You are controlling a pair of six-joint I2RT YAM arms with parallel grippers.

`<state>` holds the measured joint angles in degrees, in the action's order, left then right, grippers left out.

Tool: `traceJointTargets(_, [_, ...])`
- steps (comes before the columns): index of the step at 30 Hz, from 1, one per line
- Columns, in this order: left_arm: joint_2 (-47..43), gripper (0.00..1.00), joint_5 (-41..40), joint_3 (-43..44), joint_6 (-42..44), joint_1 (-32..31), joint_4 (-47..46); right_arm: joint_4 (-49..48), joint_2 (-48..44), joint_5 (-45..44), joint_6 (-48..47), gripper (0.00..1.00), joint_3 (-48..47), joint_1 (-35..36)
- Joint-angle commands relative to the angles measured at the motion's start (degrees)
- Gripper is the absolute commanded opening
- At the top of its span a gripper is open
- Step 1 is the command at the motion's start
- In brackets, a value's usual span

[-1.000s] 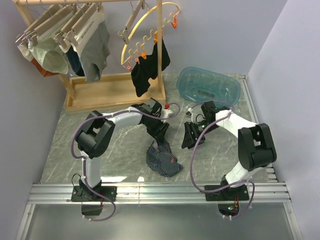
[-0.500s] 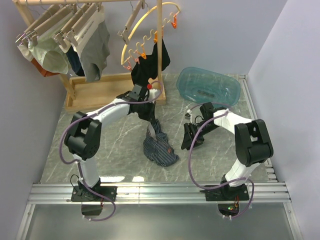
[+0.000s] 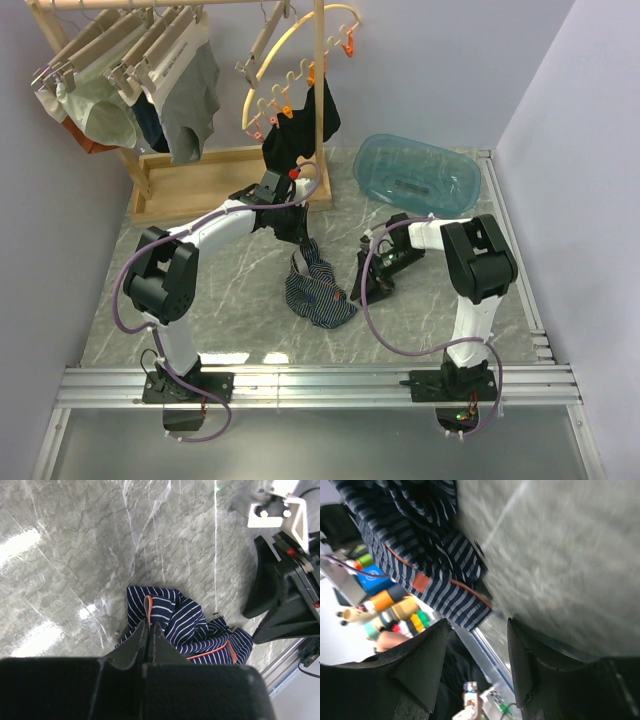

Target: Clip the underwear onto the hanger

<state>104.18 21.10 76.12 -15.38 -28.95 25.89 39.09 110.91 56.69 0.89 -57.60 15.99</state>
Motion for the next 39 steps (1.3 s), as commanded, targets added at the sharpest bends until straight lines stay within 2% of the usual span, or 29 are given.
traceJointTargets(1, [-2.23,0.0,0.52,0.35,-0.8,0.03,-1.19,-4.46,1.84,1.06,4.47,0.59,-2.95,1.41])
traceJointTargets(4, [-2.31,0.0,0.87,0.96,-0.88,0.12,-0.66,-5.51,2.81,1.67,5.53,0.56,-2.87,3.86])
traceJointTargets(9, [-2.93,0.0,0.96,1.84,-1.15,0.38,-0.05,-4.64,3.26,1.85,5.18,0.41,-2.86,7.65])
traceJointTargets(10, [-3.11,0.0,0.96,2.02,-1.06,0.3,0.04,-4.46,3.17,1.85,5.09,0.35,-3.21,7.65])
traceJointTargets(11, [-3.28,0.0,0.96,2.02,-0.97,0.38,0.3,-3.33,3.08,1.41,4.13,0.17,-3.74,7.48])
traceJointTargets(12, [-3.54,0.0,0.87,1.93,-0.97,0.47,0.21,-2.97,2.82,0.97,3.95,0.06,-4.79,7.13])
traceJointTargets(13, [-3.72,0.0,0.96,1.67,-0.88,0.47,0.21,-2.71,1.86,0.54,4.04,0.0,-4.97,6.6])
traceJointTargets(21, [-4.6,0.0,2.54,2.45,-1.32,1.35,-0.4,-4.73,-12.37,-4.65,4.48,0.0,-5.49,-3.14])
traceJointTargets(24, [-3.9,0.0,2.89,5.08,-1.32,1.61,0.12,-2.19,-15.81,-5.27,1.85,0.0,-8.21,-3.78])
traceJointTargets(26, [-3.37,0.0,3.24,5.36,-1.23,1.61,0.3,1.49,-15.2,-5.01,-0.35,0.14,-8.93,-2.63])
traceJointTargets(27, [-3.28,0.0,3.24,5.44,-1.23,1.62,0.48,1.86,-15.03,-4.92,-2.01,0.26,-7.89,-1.85])
traceJointTargets(28, [-3.2,0.0,3.33,5.27,-1.15,1.62,0.48,1.78,-15.11,-5.27,-1.94,0.47,-6.92,-0.53])
traceJointTargets(30, [-3.19,0.0,3.33,4.75,-1.06,1.62,0.48,1.25,-14.76,-5.36,-1.59,0.55,-4.28,1.23])
traceJointTargets(33, [-3.63,0.0,3.33,4.04,-1.32,1.97,-0.05,2.12,-12.57,-4.66,-1.5,0.59,-3.04,3.17])
traceJointTargets(35, [-3.46,0.0,3.42,4.39,-1.41,2.14,-0.05,2.04,-10.46,-3.52,-1.33,0.74,-2.52,3.26])
traceJointTargets(39, [-3.55,0.0,3.68,5.53,-2.02,3.02,-0.58,-0.07,-8.96,-2.47,0.78,0.74,-0.93,3.78])
